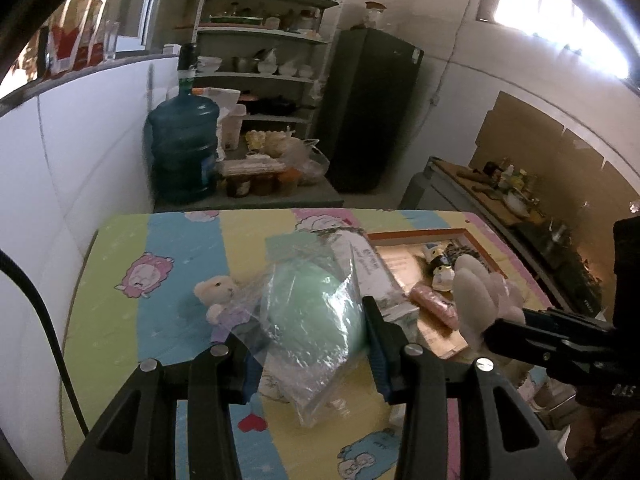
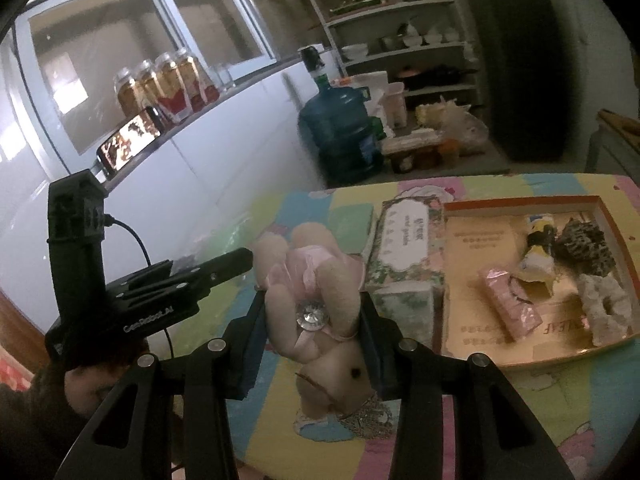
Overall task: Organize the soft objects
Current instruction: 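Carry the green bag and pink plush bear over the orange-rimmed box lid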
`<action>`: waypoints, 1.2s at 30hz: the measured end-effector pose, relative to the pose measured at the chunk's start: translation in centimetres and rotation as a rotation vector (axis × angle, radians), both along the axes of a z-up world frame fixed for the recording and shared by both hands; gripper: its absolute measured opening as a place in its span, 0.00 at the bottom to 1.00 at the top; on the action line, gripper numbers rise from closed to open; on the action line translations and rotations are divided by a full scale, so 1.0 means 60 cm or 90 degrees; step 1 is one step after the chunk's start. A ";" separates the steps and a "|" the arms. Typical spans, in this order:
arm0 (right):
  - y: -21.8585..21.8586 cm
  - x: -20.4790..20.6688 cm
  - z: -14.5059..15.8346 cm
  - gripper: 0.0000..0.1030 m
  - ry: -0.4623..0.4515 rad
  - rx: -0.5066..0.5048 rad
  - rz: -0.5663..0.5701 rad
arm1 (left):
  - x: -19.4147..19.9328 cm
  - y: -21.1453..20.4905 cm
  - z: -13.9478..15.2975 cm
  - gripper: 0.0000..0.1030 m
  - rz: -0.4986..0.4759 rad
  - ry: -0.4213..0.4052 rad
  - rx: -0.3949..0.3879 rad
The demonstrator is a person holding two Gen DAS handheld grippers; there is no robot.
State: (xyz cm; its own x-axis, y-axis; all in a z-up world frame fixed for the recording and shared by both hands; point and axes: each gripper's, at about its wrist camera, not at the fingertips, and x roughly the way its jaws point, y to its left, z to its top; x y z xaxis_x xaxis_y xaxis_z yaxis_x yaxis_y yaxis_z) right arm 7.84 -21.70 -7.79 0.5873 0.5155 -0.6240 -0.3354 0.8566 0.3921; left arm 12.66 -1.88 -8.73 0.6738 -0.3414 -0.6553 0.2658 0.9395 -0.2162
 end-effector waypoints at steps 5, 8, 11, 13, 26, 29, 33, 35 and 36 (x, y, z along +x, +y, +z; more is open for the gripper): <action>-0.029 0.008 0.004 0.42 -0.002 0.004 -0.009 | 0.002 -0.029 0.007 0.43 -0.005 -0.003 -0.001; -0.045 0.012 0.006 0.42 -0.004 0.003 -0.013 | 0.005 -0.042 0.009 0.43 -0.008 -0.005 -0.003; -0.062 0.016 0.008 0.42 -0.006 0.002 -0.017 | 0.011 -0.060 0.011 0.43 -0.011 -0.006 -0.006; -0.076 0.018 0.010 0.42 -0.006 0.001 -0.020 | 0.013 -0.073 0.013 0.43 -0.013 -0.008 -0.009; -0.167 0.038 0.003 0.42 0.000 0.007 -0.045 | 0.033 -0.169 0.012 0.43 -0.037 -0.009 -0.006; -0.187 0.043 -0.001 0.42 0.001 0.008 -0.053 | 0.039 -0.193 0.013 0.43 -0.044 -0.009 -0.004; -0.215 0.052 -0.006 0.42 0.001 0.007 -0.065 | 0.048 -0.223 0.011 0.43 -0.050 -0.004 -0.002; -0.232 0.056 -0.010 0.42 0.001 0.006 -0.073 | 0.051 -0.240 0.011 0.43 -0.054 -0.003 -0.001; -0.239 0.059 -0.012 0.42 0.001 0.004 -0.078 | 0.053 -0.248 0.010 0.43 -0.057 -0.002 0.001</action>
